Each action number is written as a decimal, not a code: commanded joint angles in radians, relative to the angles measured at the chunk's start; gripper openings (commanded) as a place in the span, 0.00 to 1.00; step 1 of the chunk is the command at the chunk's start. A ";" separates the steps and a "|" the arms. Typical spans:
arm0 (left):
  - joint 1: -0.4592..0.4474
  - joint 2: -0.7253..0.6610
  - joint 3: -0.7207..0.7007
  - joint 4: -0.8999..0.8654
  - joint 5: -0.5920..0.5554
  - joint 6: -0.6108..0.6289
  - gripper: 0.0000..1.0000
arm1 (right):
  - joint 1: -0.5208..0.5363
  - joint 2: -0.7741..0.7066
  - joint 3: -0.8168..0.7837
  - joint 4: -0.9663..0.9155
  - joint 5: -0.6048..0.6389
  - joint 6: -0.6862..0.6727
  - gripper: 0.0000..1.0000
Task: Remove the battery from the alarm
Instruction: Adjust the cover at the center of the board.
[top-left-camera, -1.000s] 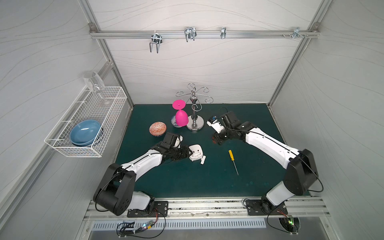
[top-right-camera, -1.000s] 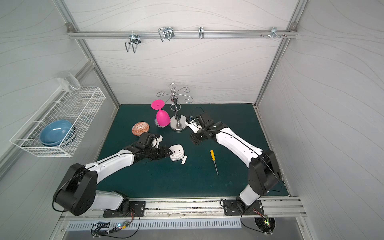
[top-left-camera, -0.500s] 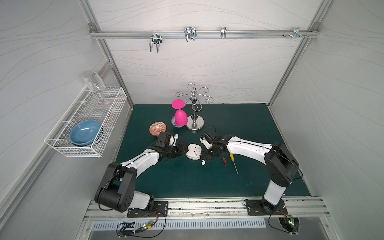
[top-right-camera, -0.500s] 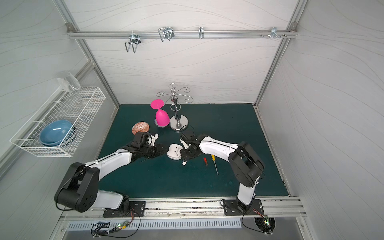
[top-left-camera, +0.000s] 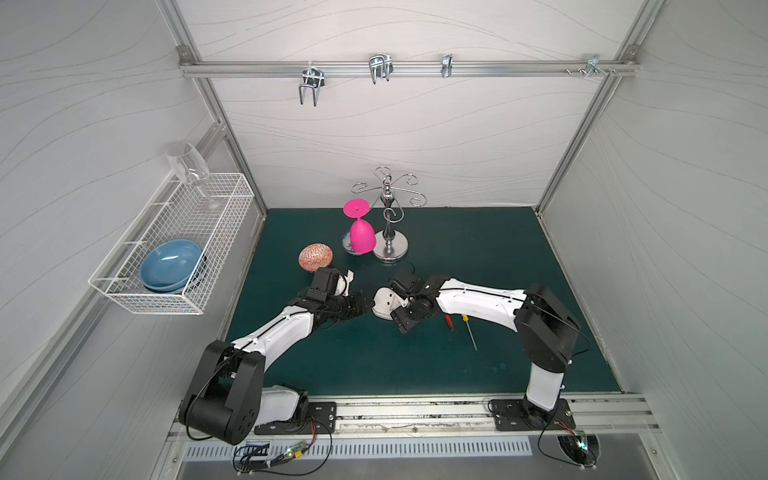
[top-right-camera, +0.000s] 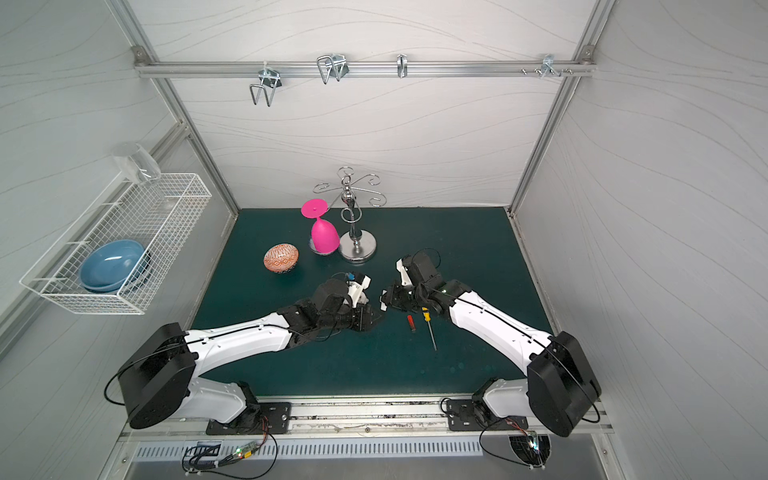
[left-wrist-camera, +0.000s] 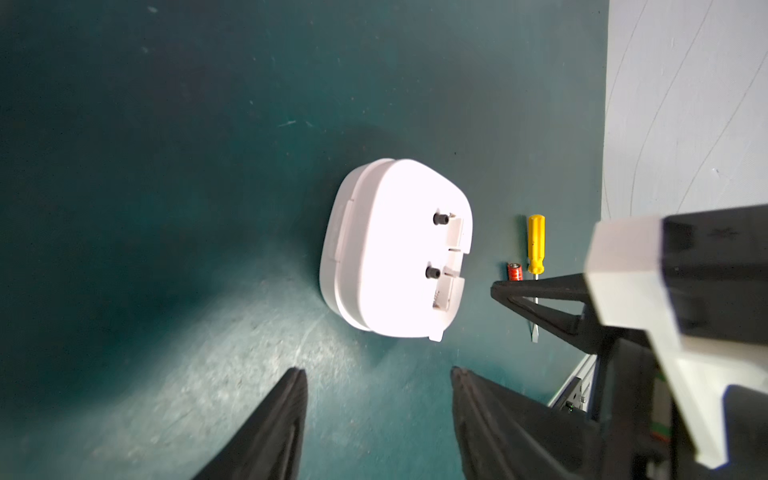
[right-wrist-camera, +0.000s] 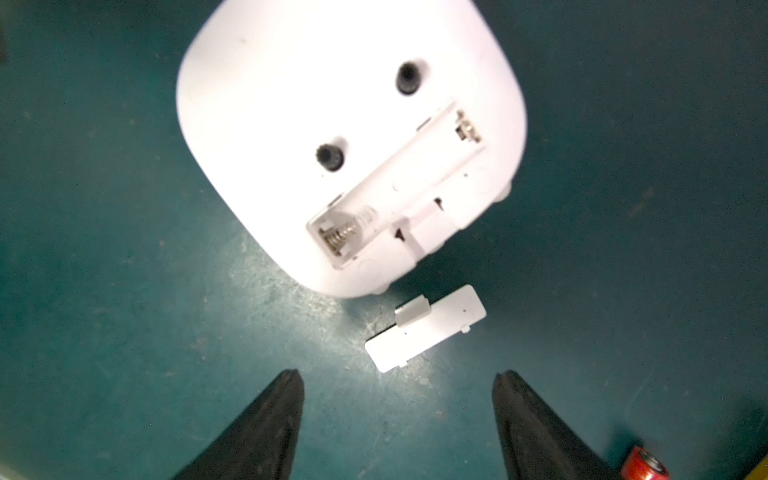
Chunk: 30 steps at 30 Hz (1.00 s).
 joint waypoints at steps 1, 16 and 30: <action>0.005 0.024 0.037 0.043 0.056 0.014 0.56 | 0.006 -0.071 -0.069 0.180 -0.220 0.096 0.69; 0.006 -0.014 -0.062 0.086 0.054 -0.013 0.51 | 0.197 0.135 -0.033 0.520 -0.297 0.423 0.80; 0.023 -0.146 -0.228 0.141 0.027 -0.071 0.52 | 0.153 0.247 0.146 0.424 -0.268 0.299 0.69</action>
